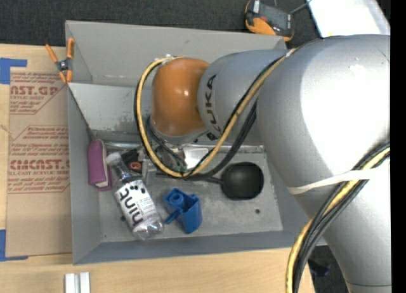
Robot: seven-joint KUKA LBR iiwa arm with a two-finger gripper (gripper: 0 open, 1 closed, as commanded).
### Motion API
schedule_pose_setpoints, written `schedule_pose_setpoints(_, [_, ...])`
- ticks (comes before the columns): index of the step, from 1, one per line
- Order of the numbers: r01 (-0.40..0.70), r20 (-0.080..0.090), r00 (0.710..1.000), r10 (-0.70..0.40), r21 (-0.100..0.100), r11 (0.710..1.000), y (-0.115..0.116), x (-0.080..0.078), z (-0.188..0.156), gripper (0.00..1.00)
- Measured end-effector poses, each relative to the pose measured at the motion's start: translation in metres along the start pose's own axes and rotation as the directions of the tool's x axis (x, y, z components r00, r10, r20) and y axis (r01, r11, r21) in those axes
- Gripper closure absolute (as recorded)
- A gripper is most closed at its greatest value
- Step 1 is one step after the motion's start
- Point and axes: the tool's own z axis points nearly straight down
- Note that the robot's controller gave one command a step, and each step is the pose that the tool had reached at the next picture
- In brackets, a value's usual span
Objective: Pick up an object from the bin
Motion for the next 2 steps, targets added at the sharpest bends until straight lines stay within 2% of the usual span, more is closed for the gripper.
schedule_pose_setpoints(2, [0.0, 0.0, 1.0, 0.0, 0.0, 1.0, 0.0, 0.0, 0.0, 1.0])
